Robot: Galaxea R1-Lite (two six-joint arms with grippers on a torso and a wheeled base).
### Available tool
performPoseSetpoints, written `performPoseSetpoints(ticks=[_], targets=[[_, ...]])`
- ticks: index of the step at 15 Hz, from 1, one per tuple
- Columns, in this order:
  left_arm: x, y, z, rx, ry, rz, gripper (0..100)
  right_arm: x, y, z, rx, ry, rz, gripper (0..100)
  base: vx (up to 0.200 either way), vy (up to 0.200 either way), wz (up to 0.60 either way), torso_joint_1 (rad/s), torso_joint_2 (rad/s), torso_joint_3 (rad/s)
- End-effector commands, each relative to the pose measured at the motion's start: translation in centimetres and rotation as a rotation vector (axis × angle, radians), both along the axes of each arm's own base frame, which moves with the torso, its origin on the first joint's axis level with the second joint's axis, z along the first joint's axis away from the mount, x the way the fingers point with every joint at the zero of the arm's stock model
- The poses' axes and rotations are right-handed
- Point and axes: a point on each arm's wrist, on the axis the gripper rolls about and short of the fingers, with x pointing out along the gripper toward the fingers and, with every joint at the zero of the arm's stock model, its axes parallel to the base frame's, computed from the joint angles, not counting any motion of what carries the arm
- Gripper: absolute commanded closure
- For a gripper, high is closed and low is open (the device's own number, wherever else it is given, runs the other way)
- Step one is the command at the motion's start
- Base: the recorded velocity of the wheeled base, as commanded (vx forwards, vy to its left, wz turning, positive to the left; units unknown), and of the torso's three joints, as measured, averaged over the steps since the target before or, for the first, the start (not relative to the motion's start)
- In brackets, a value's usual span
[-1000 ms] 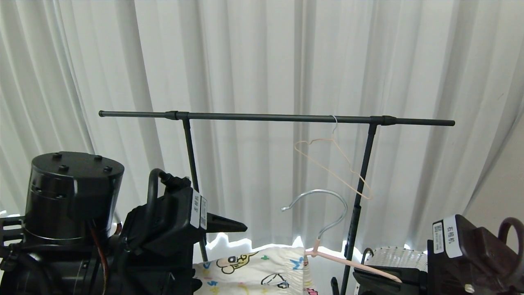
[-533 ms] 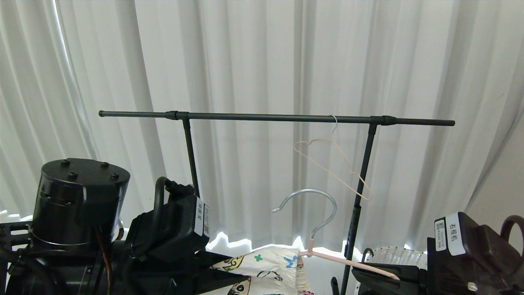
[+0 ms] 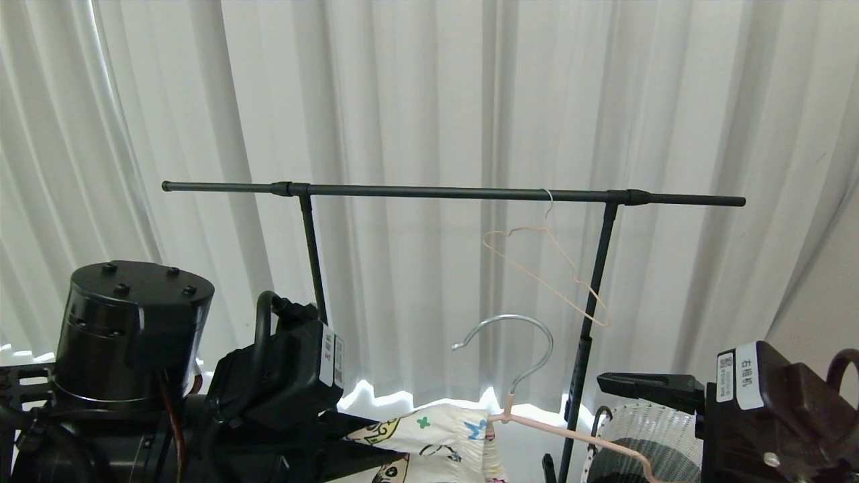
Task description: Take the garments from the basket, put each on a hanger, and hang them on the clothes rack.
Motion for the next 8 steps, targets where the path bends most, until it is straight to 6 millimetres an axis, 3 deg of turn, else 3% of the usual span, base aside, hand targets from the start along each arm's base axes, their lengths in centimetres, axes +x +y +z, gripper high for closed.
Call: performPoseSetpoints(ticks=[1,5,8], targets=[[0.3,0.6,-0.3,0.014,0.001,0.046,100,0.1,-0.1,0.0,-0.004,-0.002,-0.016,0,0.000,0.000,0.00,0.000,0.00,0.000],[1.6,2.6,-1.1,0.105,-0.090,0.278,100,0.1,-0.4,-1.1,-0.040,0.020,-0.035,0,0.000,0.000,0.00,0.000,0.00,0.000],[3.0,3.2,0.5,0.044,-0.155,0.375,100,0.9,-0.1,-2.0,-0.069,0.065,-0.072,0,0.000,0.000,0.00,0.000,0.00,0.000]])
